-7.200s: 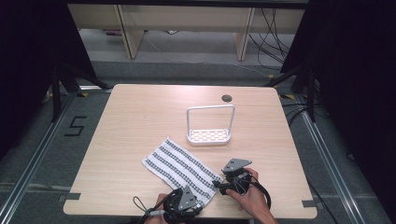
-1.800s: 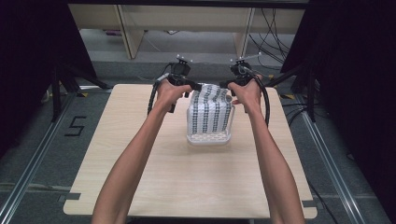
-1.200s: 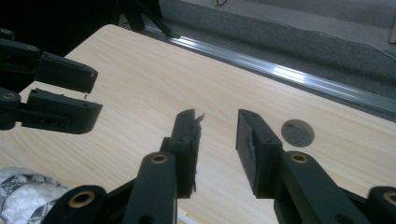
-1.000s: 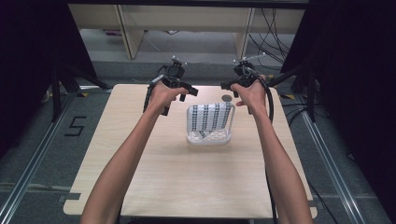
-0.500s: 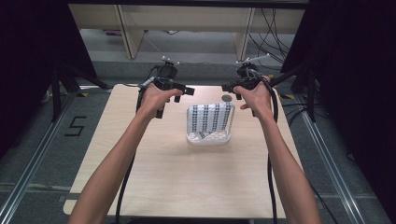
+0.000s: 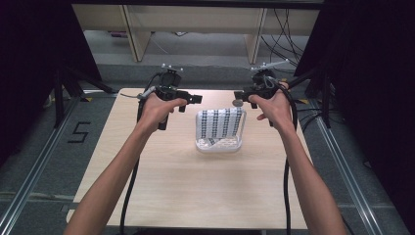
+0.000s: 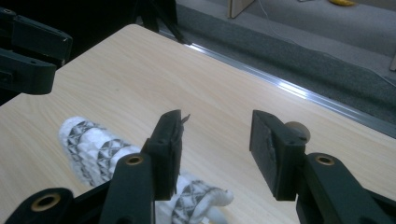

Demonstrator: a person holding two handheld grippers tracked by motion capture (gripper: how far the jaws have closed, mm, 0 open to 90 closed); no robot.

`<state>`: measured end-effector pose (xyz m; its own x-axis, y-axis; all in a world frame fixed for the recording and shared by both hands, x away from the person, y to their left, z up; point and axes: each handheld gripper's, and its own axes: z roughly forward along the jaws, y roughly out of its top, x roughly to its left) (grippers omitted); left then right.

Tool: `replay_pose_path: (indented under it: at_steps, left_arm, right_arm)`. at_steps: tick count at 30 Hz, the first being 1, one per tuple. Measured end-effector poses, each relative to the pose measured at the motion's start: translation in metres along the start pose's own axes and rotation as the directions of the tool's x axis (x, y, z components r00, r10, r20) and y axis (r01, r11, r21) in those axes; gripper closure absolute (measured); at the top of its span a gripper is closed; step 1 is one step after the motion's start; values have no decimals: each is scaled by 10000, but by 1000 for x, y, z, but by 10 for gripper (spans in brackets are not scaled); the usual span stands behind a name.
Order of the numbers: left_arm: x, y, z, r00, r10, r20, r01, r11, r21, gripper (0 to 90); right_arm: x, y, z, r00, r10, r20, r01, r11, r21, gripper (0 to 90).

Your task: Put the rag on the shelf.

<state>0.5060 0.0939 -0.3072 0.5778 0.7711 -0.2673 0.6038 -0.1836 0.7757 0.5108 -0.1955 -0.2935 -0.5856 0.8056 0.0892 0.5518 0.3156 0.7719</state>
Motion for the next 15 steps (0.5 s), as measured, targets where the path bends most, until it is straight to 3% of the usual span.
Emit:
replay_pose_path:
  at_steps: [5, 6, 9, 10, 11, 12, 14, 15]
  left_arm:
    - [-6, -7, -7, 9997, 218, 98, -217, 9997, -147, 363]
    - [-6, -8, -8, 9997, 224, 106, -223, 9996, -154, 363]
    - [-12, -12, -12, 9991, 385, 173, -381, 9990, -254, 361]
    - [-13, -13, -13, 9990, 401, 212, -394, 9988, -302, 360]
    - [-14, -13, -14, 9986, 442, 295, -433, 9986, -317, 360]
    - [-15, -14, -16, 9986, 467, 259, -458, 9983, -350, 360]
    - [-18, -15, -18, 9979, 536, 353, -522, 9978, -405, 360]
    - [-20, -17, -20, 9980, 526, 364, -508, 9975, -490, 360]
  right_arm:
    - [6, -5, -8, 9999, -142, -60, 142, 9999, -9, 541]
    - [8, -6, -8, 9995, -308, -36, 307, 9993, -214, 538]
    - [13, -9, -12, 9994, -303, -170, 302, 9995, -46, 531]
    - [13, -10, -14, 9983, -557, -143, 555, 9984, -132, 529]
    - [16, -11, -16, 9988, -446, -184, 445, 9990, -62, 529]
    - [15, -12, -15, 9969, -754, -240, 745, 9966, -362, 529]
    - [19, -13, -19, 9979, -579, -295, 575, 9982, -157, 529]
    - [18, -14, -18, 9958, -882, -243, 871, 9953, -433, 528]
